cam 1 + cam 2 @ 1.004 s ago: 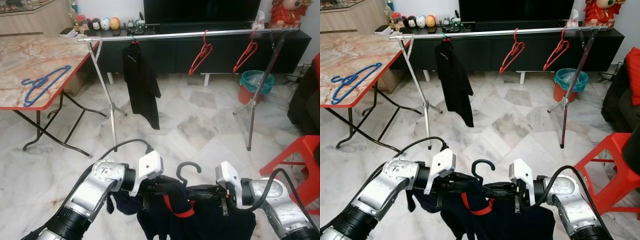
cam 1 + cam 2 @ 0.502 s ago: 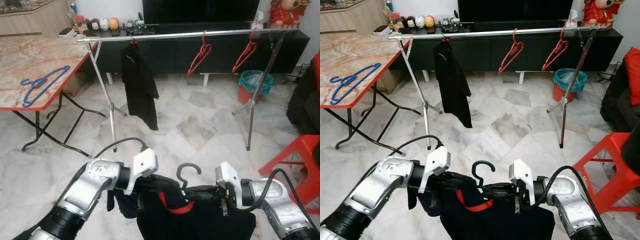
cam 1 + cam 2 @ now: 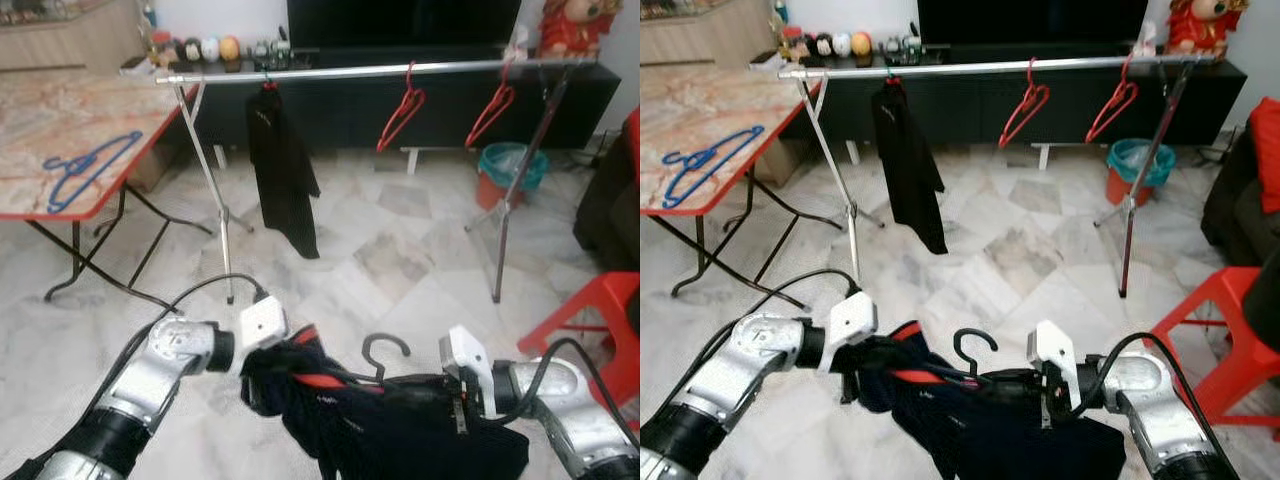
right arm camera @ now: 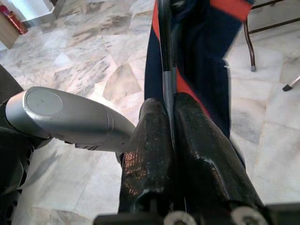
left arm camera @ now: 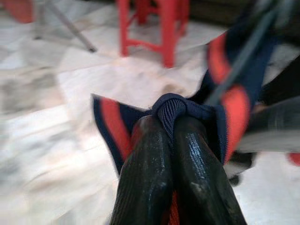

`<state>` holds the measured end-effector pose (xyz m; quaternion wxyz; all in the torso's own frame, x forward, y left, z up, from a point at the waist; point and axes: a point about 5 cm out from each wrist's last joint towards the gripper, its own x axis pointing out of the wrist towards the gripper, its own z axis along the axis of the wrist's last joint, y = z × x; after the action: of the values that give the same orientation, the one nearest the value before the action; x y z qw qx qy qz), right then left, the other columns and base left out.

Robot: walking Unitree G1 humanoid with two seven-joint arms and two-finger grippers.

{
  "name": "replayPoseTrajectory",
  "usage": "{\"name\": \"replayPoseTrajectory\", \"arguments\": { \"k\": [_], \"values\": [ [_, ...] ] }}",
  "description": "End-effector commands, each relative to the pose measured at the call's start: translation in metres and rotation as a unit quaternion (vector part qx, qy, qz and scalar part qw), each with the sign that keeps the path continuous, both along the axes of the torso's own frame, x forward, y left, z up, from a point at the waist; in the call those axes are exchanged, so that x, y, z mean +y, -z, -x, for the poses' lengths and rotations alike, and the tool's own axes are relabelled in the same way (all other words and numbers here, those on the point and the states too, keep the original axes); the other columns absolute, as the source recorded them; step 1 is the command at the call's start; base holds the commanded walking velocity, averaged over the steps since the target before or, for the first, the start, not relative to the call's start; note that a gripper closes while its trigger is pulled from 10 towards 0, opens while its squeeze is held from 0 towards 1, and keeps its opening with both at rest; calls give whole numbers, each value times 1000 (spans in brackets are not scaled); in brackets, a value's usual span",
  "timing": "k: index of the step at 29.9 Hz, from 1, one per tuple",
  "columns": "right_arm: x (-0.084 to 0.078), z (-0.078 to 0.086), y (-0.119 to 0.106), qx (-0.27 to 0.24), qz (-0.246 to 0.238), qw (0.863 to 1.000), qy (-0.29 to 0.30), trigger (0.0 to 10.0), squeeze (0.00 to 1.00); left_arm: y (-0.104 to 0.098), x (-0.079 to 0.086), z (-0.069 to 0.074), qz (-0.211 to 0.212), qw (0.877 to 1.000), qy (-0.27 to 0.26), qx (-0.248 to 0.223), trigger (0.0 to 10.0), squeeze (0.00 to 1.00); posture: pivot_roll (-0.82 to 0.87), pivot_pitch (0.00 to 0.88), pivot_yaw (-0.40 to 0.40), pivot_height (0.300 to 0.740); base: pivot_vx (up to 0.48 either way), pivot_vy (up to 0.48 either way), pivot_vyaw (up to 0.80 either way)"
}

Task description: Hang hanger

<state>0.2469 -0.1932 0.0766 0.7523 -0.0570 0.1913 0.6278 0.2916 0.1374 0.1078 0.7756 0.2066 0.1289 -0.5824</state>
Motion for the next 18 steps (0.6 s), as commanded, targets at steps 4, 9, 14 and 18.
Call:
{"name": "replayPoseTrajectory", "arguments": {
  "k": [4, 9, 14, 18],
  "values": [
    [-3, 2, -2, -7, 11, 1000, -13, 0, 0, -3, 23, -16, -50, 995, -60, -65, 0, 0, 5, 0, 30, 740, 0, 0, 0],
    [-4, 1, -1, -7, 15, 1000, -8, 0, 0, 10, 32, -17, -109, 988, -68, -82, 0, 0, 7, 0, 29, 740, 0, 0, 0],
    [-9, -4, 0, -21, 34, 999, 15, 0, 0, 26, 44, -6, -165, 985, -29, -45, 0, 0, 5, 0, 31, 740, 0, 0, 0],
    [-13, -7, 3, -31, 56, 997, 33, 0, 0, 27, 46, -1, -154, 987, -18, -43, 0, 0, 1, 0, 32, 740, 0, 0, 0]
  ]
}}
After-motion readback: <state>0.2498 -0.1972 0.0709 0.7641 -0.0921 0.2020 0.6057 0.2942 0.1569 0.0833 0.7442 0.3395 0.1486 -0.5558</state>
